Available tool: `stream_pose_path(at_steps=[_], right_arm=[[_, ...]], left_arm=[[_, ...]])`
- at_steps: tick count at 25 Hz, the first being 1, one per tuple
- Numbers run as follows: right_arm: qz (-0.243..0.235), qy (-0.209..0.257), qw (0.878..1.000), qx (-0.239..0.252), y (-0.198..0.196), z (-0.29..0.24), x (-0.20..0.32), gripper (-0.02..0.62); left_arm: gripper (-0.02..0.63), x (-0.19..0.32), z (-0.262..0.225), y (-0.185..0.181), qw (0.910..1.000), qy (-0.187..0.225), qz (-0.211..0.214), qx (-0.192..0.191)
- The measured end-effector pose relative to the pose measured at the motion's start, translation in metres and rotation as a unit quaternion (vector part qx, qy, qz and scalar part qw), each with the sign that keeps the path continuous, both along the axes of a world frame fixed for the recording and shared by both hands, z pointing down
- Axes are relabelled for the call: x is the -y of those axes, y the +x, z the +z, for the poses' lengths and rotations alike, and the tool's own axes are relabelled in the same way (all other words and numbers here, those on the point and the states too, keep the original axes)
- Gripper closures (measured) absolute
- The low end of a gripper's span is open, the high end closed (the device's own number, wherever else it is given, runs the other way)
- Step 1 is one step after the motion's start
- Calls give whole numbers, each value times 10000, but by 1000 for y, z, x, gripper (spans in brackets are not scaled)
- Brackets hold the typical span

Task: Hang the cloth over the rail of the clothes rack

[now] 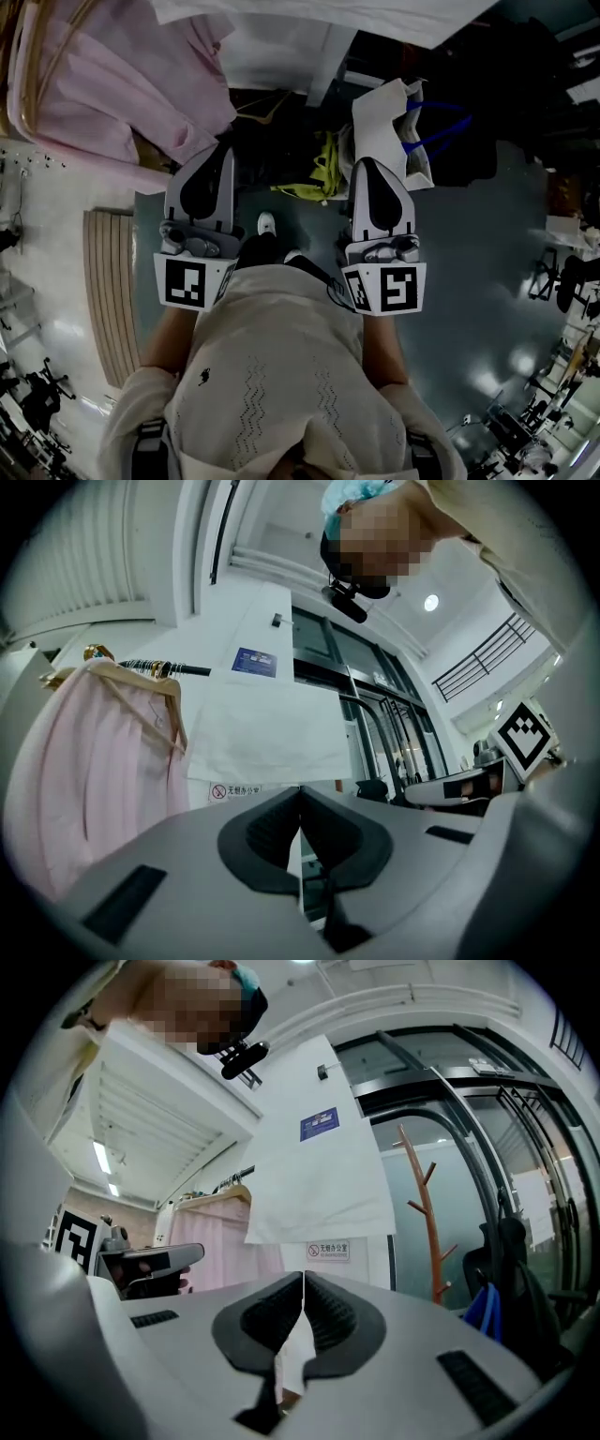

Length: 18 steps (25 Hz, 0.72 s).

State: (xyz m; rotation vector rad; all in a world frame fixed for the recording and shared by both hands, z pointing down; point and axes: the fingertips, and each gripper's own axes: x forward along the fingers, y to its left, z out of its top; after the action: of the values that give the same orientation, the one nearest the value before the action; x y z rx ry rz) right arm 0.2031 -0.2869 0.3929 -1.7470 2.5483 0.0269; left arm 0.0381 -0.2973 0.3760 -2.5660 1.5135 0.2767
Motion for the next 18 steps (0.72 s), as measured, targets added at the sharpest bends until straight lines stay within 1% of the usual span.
stream_pose_path(at_steps=[3, 7, 9, 11, 13, 15, 18], right_arm=[[-128, -265, 9995, 136, 1, 15, -39, 577], [-247, -538, 9976, 345, 7, 34, -88, 577], [-249, -627, 9973, 281, 10, 45, -107, 577], [-183, -752, 9968, 223, 14, 57, -125, 577], [-174, -856, 9959, 248, 12, 63, -139, 577], [-197, -885, 9956, 244, 8, 65, -152, 577], [-145, -825, 9964, 125, 3, 60, -166, 577]], left_arm=[[594, -41, 13, 16, 9996, -227, 5, 156], [594, -94, 22, 33, 9990, -371, -96, 226], [594, -117, 31, 40, 9987, -432, -57, 273], [594, -135, 37, 47, 9983, -531, -66, 211], [594, -153, 43, 48, 9978, -611, -27, 253], [594, -168, 52, 48, 9972, -652, 78, 356], [594, -179, 54, 52, 9975, -604, 279, 256]])
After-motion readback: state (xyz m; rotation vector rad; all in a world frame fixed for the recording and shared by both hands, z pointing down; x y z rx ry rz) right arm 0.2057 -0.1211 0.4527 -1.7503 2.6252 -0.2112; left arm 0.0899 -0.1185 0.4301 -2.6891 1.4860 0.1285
